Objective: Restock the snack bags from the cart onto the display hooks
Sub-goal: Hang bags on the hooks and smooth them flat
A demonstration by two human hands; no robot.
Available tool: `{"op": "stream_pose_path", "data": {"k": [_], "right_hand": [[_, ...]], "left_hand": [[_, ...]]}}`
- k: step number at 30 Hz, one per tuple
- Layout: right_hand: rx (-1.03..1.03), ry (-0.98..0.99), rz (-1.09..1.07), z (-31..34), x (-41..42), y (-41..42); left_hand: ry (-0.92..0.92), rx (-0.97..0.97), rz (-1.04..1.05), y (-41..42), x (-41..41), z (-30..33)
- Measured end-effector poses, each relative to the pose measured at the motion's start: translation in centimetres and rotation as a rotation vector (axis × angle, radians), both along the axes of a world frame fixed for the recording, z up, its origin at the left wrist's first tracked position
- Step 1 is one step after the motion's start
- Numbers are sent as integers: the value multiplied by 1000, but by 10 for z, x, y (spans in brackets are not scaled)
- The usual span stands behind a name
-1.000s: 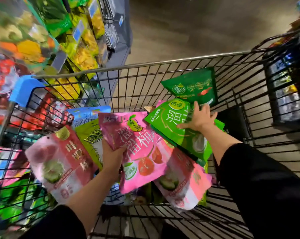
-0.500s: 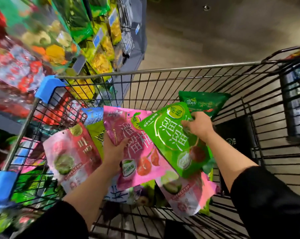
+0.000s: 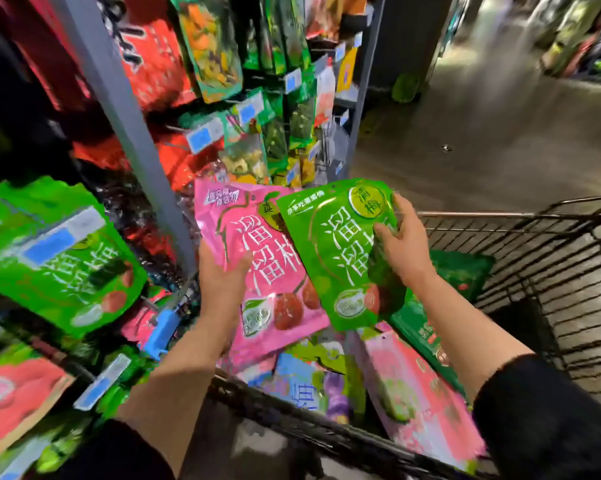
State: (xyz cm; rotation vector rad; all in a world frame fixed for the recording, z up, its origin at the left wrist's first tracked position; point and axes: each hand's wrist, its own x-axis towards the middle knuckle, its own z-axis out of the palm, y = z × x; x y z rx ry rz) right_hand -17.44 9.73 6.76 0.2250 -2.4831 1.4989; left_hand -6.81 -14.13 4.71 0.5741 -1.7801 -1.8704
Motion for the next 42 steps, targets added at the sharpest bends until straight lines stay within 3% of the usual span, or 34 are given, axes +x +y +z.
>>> {"op": "stream_pose_path", "data": {"k": [7,12,23,27,30,32,36,39,42], "right_hand": [[-240,203,35,112,37,-99],[-355,196,108,153,43,-159],[-338,222,92,198,106,-256],[-475,140,271,197,105,-274],[-667,-142,600,211,102,-277],[-645,-285,806,224,99,-277],[-536,-303,1038,244,94,-281],[-566,-177,1078,256,99,-290],[-698,-80,869,266,97,-303]], "left_hand": [[319,-252,140,-64,58,111],[386,-354,283,-97,96,157],[479,-522,511,-134,135,206],[397,-512,569,-160,142,208],[398,-510,603,-172,148,209],[389,-495,599,-177,150,211],[400,-525,602,-185,150,218],[391,-551,610,-190,148,222],[461,-501,678,-194,151,226]]}}
